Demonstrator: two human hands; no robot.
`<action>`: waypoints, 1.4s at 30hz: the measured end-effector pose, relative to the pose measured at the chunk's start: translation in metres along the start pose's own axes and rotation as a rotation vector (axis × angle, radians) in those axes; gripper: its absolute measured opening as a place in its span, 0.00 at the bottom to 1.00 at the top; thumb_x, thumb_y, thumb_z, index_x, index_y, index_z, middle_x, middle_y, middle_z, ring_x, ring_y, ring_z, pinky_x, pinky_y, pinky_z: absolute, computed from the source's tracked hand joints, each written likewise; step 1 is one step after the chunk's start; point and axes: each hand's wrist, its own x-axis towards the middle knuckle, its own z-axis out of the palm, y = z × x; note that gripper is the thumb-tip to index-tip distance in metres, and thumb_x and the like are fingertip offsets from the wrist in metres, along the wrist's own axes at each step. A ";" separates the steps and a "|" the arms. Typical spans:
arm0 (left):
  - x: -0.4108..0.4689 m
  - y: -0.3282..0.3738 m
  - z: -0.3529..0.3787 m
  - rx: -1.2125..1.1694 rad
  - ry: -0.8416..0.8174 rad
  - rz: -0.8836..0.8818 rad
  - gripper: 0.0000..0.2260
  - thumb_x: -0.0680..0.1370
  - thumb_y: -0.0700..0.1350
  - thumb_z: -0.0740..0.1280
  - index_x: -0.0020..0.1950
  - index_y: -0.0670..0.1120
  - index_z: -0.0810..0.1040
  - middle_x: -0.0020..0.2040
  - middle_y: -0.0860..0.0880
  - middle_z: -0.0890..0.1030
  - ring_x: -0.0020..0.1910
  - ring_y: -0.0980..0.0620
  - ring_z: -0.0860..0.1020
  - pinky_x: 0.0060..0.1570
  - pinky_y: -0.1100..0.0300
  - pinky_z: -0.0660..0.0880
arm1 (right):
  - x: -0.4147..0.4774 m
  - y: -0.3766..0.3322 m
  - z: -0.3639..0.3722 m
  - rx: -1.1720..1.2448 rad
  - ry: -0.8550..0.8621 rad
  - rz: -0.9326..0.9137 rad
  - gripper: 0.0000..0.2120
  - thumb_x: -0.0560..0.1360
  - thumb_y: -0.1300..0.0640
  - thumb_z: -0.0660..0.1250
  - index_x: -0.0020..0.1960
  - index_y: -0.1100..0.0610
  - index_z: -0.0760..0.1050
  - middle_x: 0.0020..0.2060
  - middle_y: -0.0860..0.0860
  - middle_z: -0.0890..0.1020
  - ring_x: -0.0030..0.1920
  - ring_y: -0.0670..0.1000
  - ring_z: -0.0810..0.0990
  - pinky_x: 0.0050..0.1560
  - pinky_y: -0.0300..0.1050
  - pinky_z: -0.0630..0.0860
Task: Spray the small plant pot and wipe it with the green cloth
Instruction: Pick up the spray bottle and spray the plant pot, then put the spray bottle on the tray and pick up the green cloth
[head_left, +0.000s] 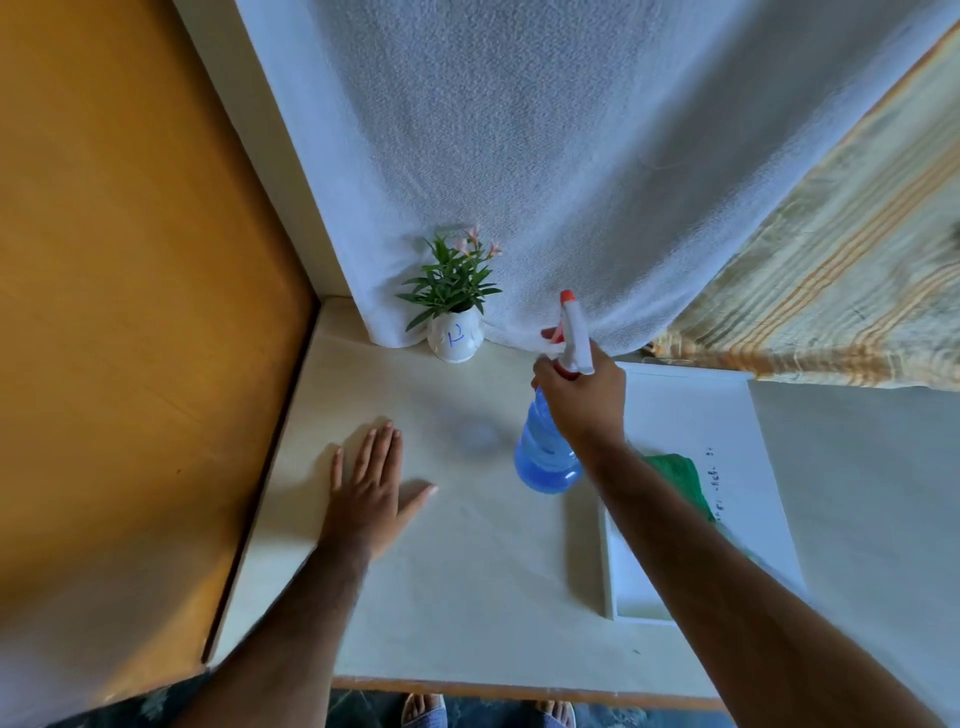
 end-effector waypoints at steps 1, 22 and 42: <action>0.000 0.001 -0.001 0.002 0.002 0.006 0.41 0.76 0.69 0.59 0.78 0.40 0.66 0.78 0.43 0.68 0.76 0.45 0.68 0.73 0.33 0.60 | 0.003 -0.002 -0.010 0.023 0.048 -0.026 0.14 0.70 0.52 0.68 0.55 0.46 0.82 0.36 0.49 0.86 0.41 0.51 0.85 0.46 0.45 0.80; 0.002 0.002 -0.003 0.034 -0.105 0.001 0.42 0.75 0.69 0.53 0.80 0.40 0.62 0.80 0.42 0.64 0.77 0.44 0.65 0.73 0.33 0.57 | 0.074 0.066 -0.102 -0.133 0.287 -0.191 0.21 0.74 0.50 0.76 0.64 0.55 0.77 0.32 0.46 0.80 0.36 0.40 0.79 0.46 0.42 0.76; 0.002 0.002 -0.003 0.014 -0.119 -0.038 0.44 0.77 0.74 0.44 0.81 0.43 0.59 0.82 0.46 0.60 0.79 0.47 0.60 0.75 0.36 0.53 | -0.012 0.129 -0.133 -0.109 0.170 -0.110 0.49 0.70 0.32 0.74 0.80 0.55 0.61 0.73 0.50 0.72 0.74 0.48 0.70 0.73 0.60 0.68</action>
